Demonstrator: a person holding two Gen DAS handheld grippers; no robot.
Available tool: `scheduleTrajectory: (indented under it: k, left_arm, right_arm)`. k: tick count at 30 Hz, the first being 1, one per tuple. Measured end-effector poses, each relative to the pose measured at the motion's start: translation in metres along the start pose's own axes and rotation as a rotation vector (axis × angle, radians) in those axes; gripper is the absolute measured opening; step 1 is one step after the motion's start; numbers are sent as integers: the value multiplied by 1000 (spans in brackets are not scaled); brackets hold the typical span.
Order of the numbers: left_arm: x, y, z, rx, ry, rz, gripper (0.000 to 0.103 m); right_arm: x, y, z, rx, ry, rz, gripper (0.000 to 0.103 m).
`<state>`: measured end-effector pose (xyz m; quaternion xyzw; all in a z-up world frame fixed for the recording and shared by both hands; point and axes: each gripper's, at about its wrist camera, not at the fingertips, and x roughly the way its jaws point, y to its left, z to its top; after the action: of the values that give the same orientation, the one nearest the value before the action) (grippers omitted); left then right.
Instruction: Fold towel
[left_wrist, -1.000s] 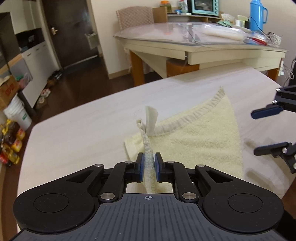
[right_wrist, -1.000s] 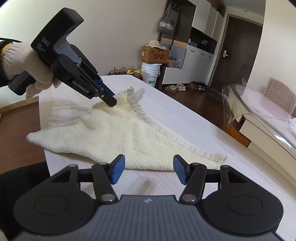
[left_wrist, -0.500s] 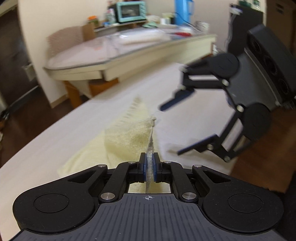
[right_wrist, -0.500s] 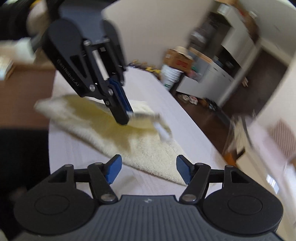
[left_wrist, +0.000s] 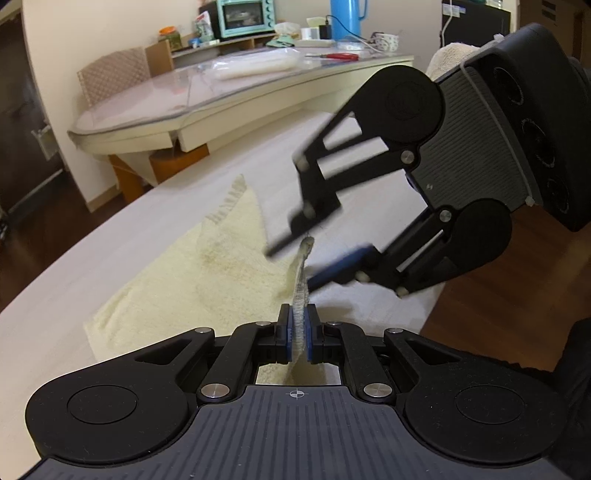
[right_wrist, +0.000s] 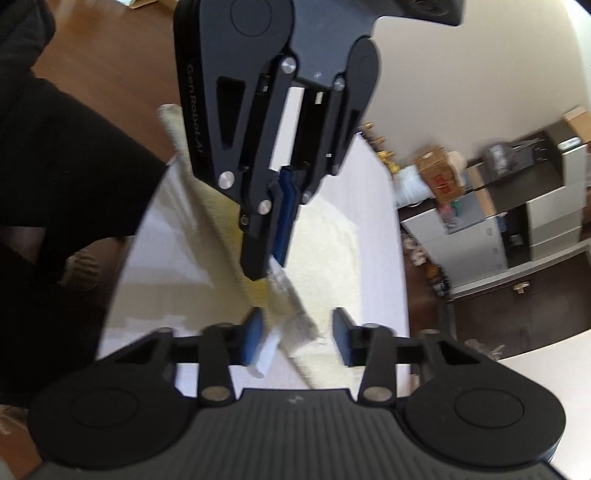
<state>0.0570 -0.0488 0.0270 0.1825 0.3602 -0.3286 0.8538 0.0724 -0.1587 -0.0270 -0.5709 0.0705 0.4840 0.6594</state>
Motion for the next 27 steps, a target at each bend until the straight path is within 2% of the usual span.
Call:
scheduleTrajectory:
  k: [4, 6, 8, 13, 14, 17, 21, 27]
  left_arm:
    - [-14, 8, -7, -64, -10, -58, 10]
    - [-24, 17, -12, -101, -19, -73, 19]
    - [-34, 35, -17, -139, -18, -19, 24]
    - [-25, 90, -18, -222, 9, 197, 24]
    - [-19, 96, -17, -220, 19, 219, 24]
    - [0, 107, -13, -201, 58, 265, 26]
    - [16, 112, -12, -192, 74, 283, 26]
    - [25, 112, -13, -160, 92, 314, 28]
  right_arm:
    - [1, 5, -2, 29, 23, -2, 7]
    - [-3, 8, -5, 52, 34, -13, 7]
    - [-11, 10, -8, 91, 37, -14, 7]
    - [-36, 18, -6, 176, 47, -5, 7]
    - [-41, 19, -4, 186, 49, 0, 7]
    - [-61, 27, -1, 233, 64, 24, 7]
    - [-88, 34, -3, 312, 82, 39, 7]
    - [-98, 37, -6, 367, 105, 35, 7]
